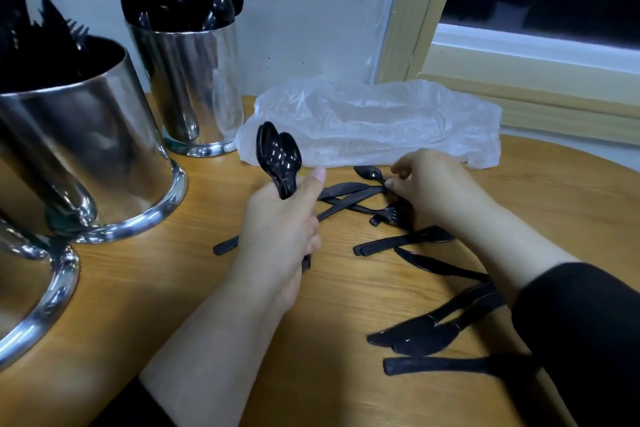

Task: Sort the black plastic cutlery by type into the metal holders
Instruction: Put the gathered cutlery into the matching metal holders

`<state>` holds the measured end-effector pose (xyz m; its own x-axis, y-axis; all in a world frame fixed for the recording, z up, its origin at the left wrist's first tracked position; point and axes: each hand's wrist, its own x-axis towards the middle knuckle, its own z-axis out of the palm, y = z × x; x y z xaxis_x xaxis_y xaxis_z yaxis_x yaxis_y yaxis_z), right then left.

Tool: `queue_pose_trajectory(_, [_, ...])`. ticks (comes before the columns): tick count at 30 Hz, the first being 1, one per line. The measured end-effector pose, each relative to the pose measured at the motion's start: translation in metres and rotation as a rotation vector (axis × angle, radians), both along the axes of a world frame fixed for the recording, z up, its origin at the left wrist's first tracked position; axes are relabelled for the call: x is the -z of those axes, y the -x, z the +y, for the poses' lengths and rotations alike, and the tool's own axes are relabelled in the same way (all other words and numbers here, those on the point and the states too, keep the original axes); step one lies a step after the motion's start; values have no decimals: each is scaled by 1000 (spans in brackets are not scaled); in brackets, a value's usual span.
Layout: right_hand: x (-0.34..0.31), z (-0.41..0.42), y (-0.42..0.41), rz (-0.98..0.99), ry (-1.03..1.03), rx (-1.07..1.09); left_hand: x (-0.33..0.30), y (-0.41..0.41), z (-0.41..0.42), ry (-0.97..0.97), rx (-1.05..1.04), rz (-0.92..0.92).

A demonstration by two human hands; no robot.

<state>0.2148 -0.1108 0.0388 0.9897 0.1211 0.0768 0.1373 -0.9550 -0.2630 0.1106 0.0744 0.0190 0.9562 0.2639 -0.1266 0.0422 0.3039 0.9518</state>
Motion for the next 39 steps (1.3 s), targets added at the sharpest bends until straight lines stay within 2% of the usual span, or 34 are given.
queue_pose_trajectory(3, [3,4,-8,35,69,2,-2,-1,3,71,-34,0])
queue_pose_trajectory(11, [7,2,-7,-67,209,-58,-4,1,0,80,13,81])
queue_pose_trajectory(15, [-2,-5,1,-102,177,-33,-5,3,-2,72,10,98])
queue_pose_trajectory(17, [-17,-10,17,-137,36,-1,-8,7,-4,57,52,86])
queue_pose_trajectory(19, [-31,-10,41,-115,-274,29,-9,9,-8,5,107,54])
queue_pose_trajectory(22, [-39,3,72,60,-815,-26,-6,10,-16,-202,159,-32])
queue_pose_trajectory(24, [-34,13,82,102,-951,-53,-2,11,-21,-331,192,-80])
queue_pose_trajectory(29, [-17,16,80,-10,-776,-70,-2,15,-25,-259,261,-75])
queue_pose_trajectory(30, [-11,9,77,-65,-692,-55,0,14,-24,-239,242,-56])
queue_pose_trajectory(32, [4,-6,70,-141,-375,-47,1,11,-22,-222,205,-23])
queue_pose_trajectory(34, [20,-19,67,-76,-148,-90,3,9,-22,-247,183,-11])
queue_pose_trajectory(36, [29,-24,66,-36,-108,-109,2,8,-24,-286,175,-19])
queue_pose_trajectory(39, [33,-21,62,-95,-126,-106,5,7,-25,-356,168,-50])
